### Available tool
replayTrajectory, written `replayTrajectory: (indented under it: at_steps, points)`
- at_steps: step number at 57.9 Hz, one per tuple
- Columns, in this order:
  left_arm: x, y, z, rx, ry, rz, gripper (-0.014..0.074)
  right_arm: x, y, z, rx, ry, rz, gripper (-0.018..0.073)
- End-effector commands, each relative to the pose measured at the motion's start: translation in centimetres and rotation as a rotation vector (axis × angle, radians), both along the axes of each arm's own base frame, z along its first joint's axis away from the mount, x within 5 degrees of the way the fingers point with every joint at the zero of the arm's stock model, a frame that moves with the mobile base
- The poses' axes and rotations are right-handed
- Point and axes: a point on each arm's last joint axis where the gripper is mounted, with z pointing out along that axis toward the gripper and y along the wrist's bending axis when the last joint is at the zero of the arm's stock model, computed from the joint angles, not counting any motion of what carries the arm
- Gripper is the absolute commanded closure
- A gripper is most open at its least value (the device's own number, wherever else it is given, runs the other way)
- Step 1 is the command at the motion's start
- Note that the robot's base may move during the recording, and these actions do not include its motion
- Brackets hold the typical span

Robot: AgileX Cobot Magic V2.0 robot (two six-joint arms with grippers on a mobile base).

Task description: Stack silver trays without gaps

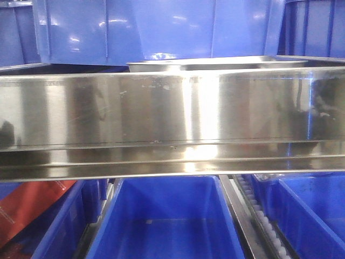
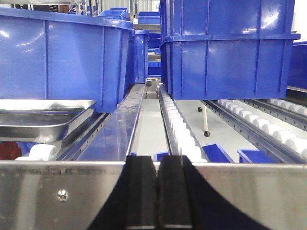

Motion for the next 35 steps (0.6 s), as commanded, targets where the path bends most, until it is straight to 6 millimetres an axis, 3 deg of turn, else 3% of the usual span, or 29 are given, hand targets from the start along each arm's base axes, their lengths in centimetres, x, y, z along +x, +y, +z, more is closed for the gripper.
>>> replayTrajectory:
  at_steps: [1, 35]
  points:
    - [-0.03, 0.00, 0.27, -0.002, -0.025, -0.001, 0.0602, -0.04, 0.00, 0.22, 0.000, -0.027, 0.000, 0.0640]
    - [-0.03, 0.00, 0.27, -0.002, -0.025, -0.001, 0.0602, -0.04, 0.00, 0.22, 0.000, -0.027, 0.000, 0.0640]
